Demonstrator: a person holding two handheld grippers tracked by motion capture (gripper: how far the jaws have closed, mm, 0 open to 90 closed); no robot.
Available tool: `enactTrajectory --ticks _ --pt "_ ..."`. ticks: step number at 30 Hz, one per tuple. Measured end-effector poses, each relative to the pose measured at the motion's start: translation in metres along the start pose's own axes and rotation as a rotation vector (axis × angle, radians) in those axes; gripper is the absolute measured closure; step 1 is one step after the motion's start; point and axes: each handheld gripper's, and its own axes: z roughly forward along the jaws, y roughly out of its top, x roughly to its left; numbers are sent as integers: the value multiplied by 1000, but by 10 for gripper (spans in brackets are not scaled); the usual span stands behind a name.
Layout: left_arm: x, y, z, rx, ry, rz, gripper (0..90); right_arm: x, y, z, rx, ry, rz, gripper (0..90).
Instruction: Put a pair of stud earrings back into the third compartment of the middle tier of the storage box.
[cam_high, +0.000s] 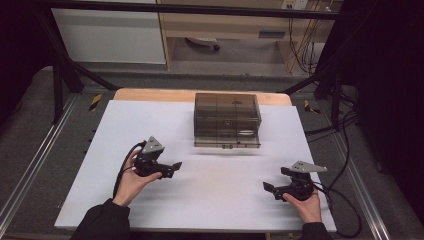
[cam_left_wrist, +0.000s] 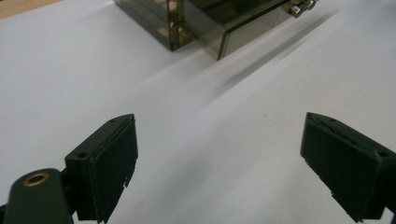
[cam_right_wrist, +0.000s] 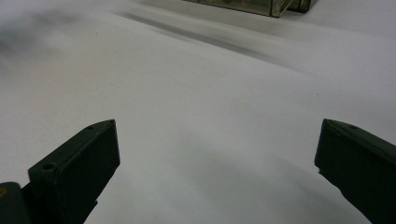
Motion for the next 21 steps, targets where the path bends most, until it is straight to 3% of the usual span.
enactTrajectory --ticks 8,17,21 --pt "12 -30 -23 -8 18 5 105 -1 -1 0 0 -1 5 6" --pt "34 -58 -46 -20 65 -40 104 -1 -1 0 6 2 1 6" --pt "40 -65 -52 -26 65 -55 103 -1 -1 1 8 3 2 6"
